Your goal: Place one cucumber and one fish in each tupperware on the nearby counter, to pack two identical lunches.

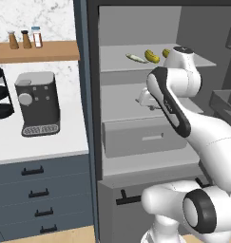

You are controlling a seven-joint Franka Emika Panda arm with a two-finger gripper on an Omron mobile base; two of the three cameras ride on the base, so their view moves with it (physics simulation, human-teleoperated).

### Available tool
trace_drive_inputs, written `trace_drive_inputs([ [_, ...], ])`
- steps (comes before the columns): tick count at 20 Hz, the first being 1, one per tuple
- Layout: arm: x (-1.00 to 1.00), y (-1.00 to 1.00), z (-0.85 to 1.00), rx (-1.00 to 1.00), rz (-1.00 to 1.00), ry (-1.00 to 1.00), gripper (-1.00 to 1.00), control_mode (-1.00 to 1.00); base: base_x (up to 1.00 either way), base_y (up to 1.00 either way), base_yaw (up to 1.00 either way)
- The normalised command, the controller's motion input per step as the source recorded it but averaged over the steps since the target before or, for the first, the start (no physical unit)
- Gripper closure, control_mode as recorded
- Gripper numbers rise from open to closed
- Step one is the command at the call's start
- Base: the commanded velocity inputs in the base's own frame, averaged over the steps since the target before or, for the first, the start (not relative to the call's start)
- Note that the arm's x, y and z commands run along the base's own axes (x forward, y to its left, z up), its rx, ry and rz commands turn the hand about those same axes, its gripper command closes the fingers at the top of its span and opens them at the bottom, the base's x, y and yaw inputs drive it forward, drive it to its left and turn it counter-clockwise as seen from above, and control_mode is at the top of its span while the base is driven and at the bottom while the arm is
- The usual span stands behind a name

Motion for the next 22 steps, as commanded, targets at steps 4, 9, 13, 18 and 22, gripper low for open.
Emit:
trace_drive_inputs([
  [4, 0.05, -0.06, -0.2, -0.01, 0.0, -0.02, -1.0, -1.0, 0.0, 0.0, 0.0],
  [9, 0.05, -0.39, -0.19, 0.0, 0.03, -0.15, -1.0, -1.0, 0.0, 0.0, 0.0],
  [13, 0.34, -0.76, -0.16, 0.0, 0.01, -0.37, -1.0, -1.0, 0.0, 0.0, 0.0],
  [18, 0.55, -0.49, -0.09, 0.0, 0.0, -0.2, -1.0, -1.0, 0.0, 0.0, 0.0],
  [22, 0.71, -0.18, 0.0, 0.0, 0.0, 0.0, -1.0, -1.0, 0.0, 0.0, 0.0],
])
